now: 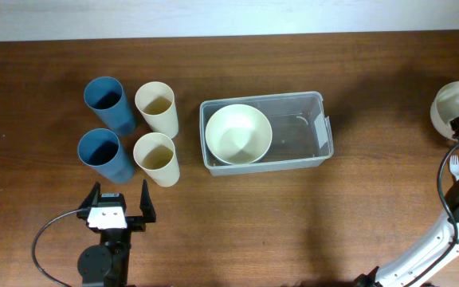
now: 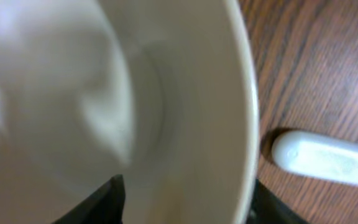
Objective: Pack container
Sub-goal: 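Move the right gripper to the second cream bowl and grasp its rim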
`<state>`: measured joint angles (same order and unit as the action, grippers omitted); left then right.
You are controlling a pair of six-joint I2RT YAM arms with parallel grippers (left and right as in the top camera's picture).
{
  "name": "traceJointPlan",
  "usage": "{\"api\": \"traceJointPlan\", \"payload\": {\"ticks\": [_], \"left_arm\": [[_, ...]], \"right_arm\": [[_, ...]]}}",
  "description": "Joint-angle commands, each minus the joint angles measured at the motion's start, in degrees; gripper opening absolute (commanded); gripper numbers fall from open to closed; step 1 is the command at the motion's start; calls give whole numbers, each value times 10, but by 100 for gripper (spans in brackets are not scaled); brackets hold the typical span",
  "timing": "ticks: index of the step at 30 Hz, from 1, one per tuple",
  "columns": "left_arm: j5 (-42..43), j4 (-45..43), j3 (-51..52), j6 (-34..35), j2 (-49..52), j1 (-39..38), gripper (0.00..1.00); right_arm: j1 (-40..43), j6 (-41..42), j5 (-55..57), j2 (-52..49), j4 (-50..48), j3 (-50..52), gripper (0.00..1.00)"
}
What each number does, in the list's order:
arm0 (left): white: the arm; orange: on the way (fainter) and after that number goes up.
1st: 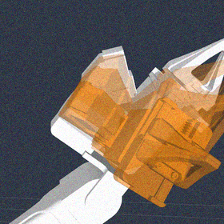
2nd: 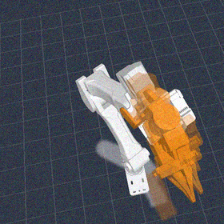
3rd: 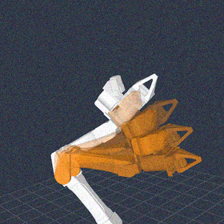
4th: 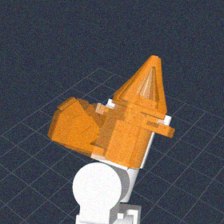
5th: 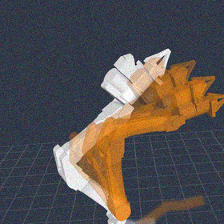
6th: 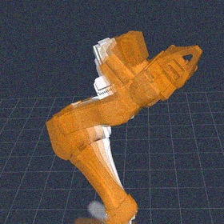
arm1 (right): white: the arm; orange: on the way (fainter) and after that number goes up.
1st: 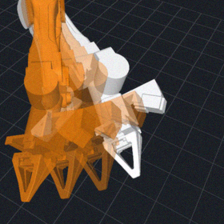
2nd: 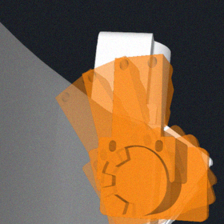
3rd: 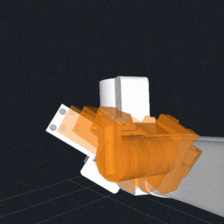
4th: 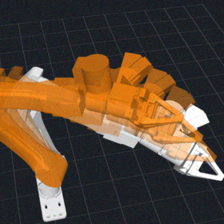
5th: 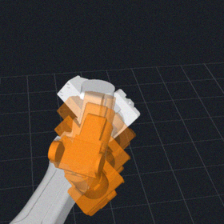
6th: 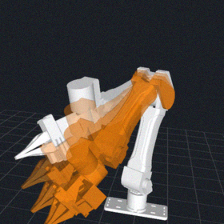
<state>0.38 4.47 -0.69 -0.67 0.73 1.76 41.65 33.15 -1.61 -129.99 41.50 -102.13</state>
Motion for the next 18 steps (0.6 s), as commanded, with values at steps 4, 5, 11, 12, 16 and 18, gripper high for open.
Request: {"api": "traceJointPlan", "payload": {"ticks": [4,5,11,12,16,18], "left_arm": [[-2,3,2,-11,-3,3,100],[-2,3,2,-11,-3,3,100],[-2,3,2,-11,-3,3,100],[-2,3,2,-11,-3,3,100],[-2,3,2,-11,-3,3,100],[-2,3,2,-11,-3,3,100]], "right_arm": [[0,4,6,-8,-5,-2,29],[0,4,7,-8,-5,-2,26],[0,4,8,-8,2,-2,4],[0,4,8,-8,4,-2,4],[-1,4,7,-8,20,-2,4],[-3,4,8,-8,27,-2,4]]}}
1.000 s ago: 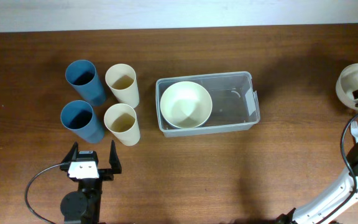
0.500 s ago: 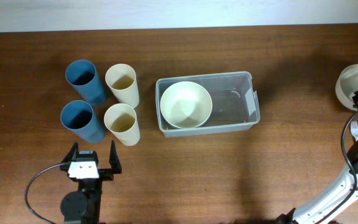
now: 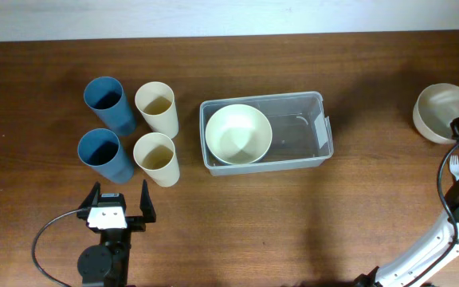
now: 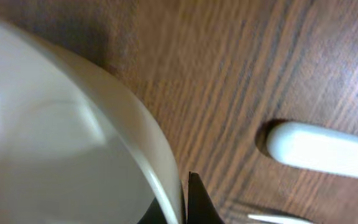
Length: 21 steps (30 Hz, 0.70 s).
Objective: Pack container
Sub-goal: 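Move the right gripper to the second cream bowl and grasp its rim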
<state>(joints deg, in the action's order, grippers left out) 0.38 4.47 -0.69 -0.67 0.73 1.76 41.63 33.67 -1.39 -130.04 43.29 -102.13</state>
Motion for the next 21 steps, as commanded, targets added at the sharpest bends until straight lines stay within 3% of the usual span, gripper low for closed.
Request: {"api": "traceJointPlan", "payload": {"ticks": [1,9,21], "left_arm": [[-2,3,2,-11,-3,3,100],[-2,3,2,-11,-3,3,100],[-2,3,2,-11,-3,3,100]], "right_arm": [[-4,-2,5,-7,12,-2,4],[-27,-34,-20,6,45,-2,4],[-94,-47,-20,133,87,-2,4]]}}
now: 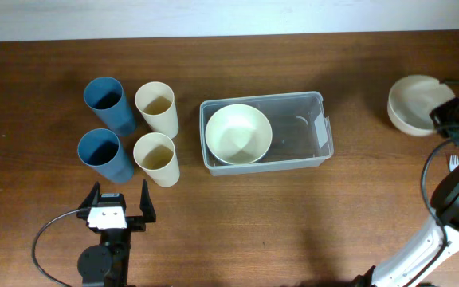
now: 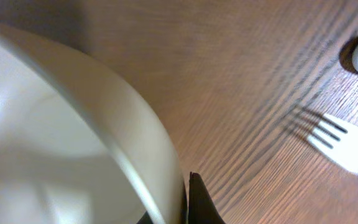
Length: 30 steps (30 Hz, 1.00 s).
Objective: Pack container
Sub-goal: 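Move the right gripper to the second cream bowl and grasp its rim, then carry the second cream bowl and stack it into the container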
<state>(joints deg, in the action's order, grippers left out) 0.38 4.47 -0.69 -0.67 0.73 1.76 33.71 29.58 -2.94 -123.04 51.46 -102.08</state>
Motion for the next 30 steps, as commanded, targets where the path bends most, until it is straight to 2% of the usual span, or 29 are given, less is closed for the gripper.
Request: {"api": "traceJointPlan", "payload": {"ticks": [1,7,12,17,22,27,30], "left_arm": [[-2,3,2,-11,-3,3,100],[-2,3,2,-11,-3,3,100],[-2,3,2,-11,-3,3,100],[-2,3,2,-11,-3,3,100],[-2,3,2,-11,-3,3,100],[-2,3,2,-11,-3,3,100],[-2,3,2,-11,-3,3,100]], "right_arm": [[-25,-6,-3,83,14,-3,4],[-58,-7,-13,134,46,-3,4],[-121,-21,-29,198,84,-3,4],[-221,-43,-29,247,129,-3,4],[-338,-56,-24,252,175,-2,4],[-442,-58,-18,236,171,0,4],[-492,-55,23,221,162,0,4]]}}
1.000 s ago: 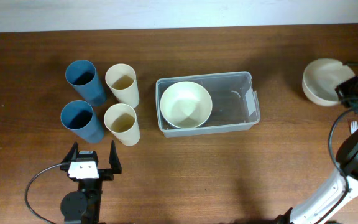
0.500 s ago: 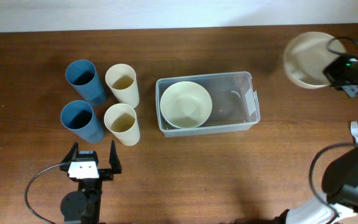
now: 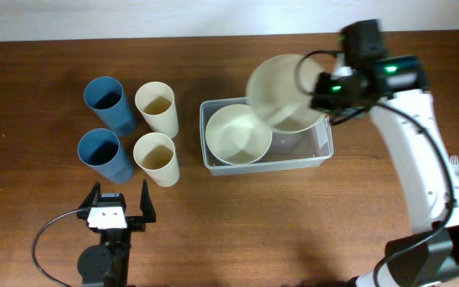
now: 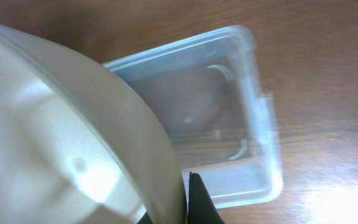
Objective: Pack container
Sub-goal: 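Carry the second cream bowl and stack it into the container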
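Observation:
My right gripper [image 3: 319,89] is shut on the rim of a cream bowl [image 3: 281,92], holding it tilted in the air above the right half of the clear plastic container [image 3: 323,147]. In the right wrist view the bowl [image 4: 67,137] fills the left side, a black fingertip [image 4: 196,202] pressed against its wall, and the container [image 4: 253,149] lies below. A second cream bowl [image 3: 237,134] sits in the container's left half. My left gripper [image 3: 118,199] rests open near the front edge of the table, left of centre, with nothing between its fingers.
Two blue cups [image 3: 104,104] and two cream cups [image 3: 156,108] stand upright left of the container. A white fork [image 3: 455,165] and another white utensil lie at the far right edge of the table.
My right gripper has carried the cream bowl from the far right of the table, near the fork, leftward to above the container's right half. The left arm is unmoved.
The right gripper was around the rim of the cream bowl at the table's far right edge. Then it held the bowl a little further left, then further left again and clear of the utensils. Now the bowl hangs tilted over the container.

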`<state>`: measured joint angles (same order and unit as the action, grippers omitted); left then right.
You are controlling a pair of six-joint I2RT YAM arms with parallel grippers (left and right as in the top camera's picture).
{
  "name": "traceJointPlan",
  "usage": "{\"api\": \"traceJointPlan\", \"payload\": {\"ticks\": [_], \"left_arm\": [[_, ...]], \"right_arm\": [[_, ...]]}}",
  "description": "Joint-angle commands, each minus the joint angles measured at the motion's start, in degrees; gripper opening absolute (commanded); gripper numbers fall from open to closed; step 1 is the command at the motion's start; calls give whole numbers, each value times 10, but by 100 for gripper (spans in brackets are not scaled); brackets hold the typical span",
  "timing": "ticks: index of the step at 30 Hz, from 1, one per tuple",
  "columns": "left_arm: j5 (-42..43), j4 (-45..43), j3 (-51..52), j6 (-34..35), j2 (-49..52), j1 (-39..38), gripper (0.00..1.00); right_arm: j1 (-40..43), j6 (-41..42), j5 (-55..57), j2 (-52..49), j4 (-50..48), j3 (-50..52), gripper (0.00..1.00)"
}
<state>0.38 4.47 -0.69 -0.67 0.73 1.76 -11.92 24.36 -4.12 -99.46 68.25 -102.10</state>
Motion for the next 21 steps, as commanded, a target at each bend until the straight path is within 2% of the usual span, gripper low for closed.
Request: {"api": "traceJointPlan", "payload": {"ticks": [1,7,14,18,21], "left_arm": [[-2,3,2,-11,-3,3,100],[-2,3,2,-11,-3,3,100],[-2,3,2,-11,-3,3,100],[-2,3,2,-11,-3,3,100],[-2,3,2,-11,-3,3,100]], "right_arm": [[-50,-3,47,-23,-12,2,4],[-107,2,54,-82,-44,3,4],[-113,18,72,-144,-70,3,4],[-113,-1,37,-154,-70,3,4],[-113,-4,13,-145,-70,2,22]]}}
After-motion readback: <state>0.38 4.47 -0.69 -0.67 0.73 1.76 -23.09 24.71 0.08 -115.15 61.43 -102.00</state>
